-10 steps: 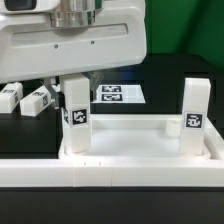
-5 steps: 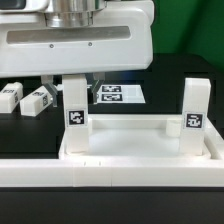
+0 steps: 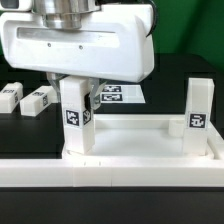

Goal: Assemble desk

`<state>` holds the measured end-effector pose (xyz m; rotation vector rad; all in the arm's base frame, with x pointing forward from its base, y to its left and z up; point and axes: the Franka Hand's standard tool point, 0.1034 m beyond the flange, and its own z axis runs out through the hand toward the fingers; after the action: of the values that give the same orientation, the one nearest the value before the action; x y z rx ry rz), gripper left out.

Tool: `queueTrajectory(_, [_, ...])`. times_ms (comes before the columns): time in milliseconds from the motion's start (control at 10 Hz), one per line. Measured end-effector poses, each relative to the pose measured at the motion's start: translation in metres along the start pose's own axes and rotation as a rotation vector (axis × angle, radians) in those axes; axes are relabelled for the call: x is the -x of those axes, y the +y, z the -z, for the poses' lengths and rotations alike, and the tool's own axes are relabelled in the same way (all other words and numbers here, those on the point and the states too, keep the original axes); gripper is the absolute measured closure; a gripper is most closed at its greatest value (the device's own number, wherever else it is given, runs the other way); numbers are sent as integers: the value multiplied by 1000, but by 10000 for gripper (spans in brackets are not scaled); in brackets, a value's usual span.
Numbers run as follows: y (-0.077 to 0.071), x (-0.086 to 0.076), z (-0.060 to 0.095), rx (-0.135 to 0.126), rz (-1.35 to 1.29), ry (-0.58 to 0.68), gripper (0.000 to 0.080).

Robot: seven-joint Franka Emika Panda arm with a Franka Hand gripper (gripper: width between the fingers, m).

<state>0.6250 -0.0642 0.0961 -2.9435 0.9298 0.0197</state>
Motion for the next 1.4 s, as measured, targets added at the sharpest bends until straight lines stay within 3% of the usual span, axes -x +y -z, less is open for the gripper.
queueTrajectory(300, [-3,2,0,-3,-198,-21,509])
queueTrajectory(400, [-3,2,0,-2,-214,-21,398])
queueTrajectory(500, [-3,2,0,-3,-205,-21,398])
queueTrajectory(600, [-3,2,0,-3,-165,-21,230])
queueTrajectory(700, [-3,2,1,-2,-101,-20,230])
queueTrajectory(800, [-2,2,0,-1,-70,-20,167])
queueTrajectory(1200, [-2,1,0,-4,267,-20,151])
queueTrajectory(1300, [-1,1,1,27,397,-13,151])
queueTrajectory(1400, [0,-1,2,39,558,1,151])
